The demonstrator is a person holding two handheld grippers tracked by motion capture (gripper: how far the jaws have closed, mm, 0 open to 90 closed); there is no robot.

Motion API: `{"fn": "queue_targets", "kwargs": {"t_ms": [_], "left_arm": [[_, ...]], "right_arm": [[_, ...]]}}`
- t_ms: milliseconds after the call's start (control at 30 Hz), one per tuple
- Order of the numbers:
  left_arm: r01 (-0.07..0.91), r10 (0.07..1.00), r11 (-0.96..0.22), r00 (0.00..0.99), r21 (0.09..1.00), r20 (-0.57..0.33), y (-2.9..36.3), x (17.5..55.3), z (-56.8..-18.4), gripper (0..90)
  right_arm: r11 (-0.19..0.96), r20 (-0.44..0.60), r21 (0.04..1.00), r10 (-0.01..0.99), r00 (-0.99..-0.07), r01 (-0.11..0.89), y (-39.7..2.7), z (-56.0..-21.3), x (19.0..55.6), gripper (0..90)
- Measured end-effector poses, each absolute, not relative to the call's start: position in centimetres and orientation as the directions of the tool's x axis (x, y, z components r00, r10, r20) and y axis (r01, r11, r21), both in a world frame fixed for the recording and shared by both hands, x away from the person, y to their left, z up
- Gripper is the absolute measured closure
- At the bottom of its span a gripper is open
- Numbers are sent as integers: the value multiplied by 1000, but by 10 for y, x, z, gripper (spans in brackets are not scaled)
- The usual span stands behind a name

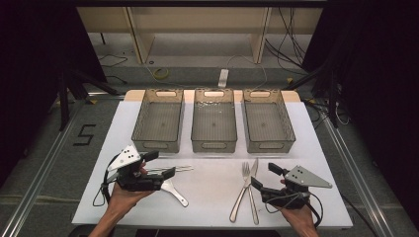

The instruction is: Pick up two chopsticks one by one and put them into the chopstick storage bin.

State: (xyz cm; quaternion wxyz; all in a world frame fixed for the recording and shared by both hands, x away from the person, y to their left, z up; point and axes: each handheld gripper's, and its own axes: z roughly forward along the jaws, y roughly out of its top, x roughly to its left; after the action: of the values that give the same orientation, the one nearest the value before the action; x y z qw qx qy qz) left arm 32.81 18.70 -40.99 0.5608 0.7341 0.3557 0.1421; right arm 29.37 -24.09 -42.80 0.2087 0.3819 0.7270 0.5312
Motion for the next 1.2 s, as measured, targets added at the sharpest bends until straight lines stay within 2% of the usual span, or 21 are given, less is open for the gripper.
{"fn": "queue_targets", "kwargs": {"t_ms": [333, 467, 533, 633, 700, 767, 800, 900, 1000, 1200], "left_arm": [[373, 685, -122, 702, 920, -194, 188, 331, -407, 123], [401, 702, -178, 692, 898, -170, 191, 343, -397, 127], [457, 703, -234, 690, 858, -176, 194, 354, -392, 135], [515, 730, -326, 670, 792, -135, 195, 367, -390, 152], [570, 735, -413, 669, 710, -109, 195, 377, -390, 153], [609, 749, -450, 655, 653, -94, 196, 386, -391, 167], [637, 746, -493, 660, 592, -89, 196, 394, -394, 185], [645, 755, -520, 654, 559, -52, 198, 401, -398, 214], [667, 750, -539, 658, 514, -68, 206, 411, -406, 273], [689, 757, -578, 652, 437, -28, 218, 419, -421, 354]], "right_arm": [[143, 107, 930, 777, -621, 338, -241, -428, 294, 224], [143, 108, 929, 776, -621, 341, -241, -429, 295, 224], [144, 110, 928, 775, -622, 344, -242, -429, 295, 224], [144, 112, 927, 776, -621, 347, -242, -429, 295, 224], [146, 112, 926, 777, -620, 349, -242, -429, 295, 225], [143, 117, 923, 778, -618, 356, -242, -429, 296, 226], [146, 116, 923, 778, -618, 357, -243, -430, 296, 226], [146, 116, 923, 776, -620, 356, -243, -429, 296, 227], [151, 117, 921, 772, -625, 360, -242, -430, 297, 228], [156, 119, 918, 770, -627, 365, -240, -431, 298, 229]]}}
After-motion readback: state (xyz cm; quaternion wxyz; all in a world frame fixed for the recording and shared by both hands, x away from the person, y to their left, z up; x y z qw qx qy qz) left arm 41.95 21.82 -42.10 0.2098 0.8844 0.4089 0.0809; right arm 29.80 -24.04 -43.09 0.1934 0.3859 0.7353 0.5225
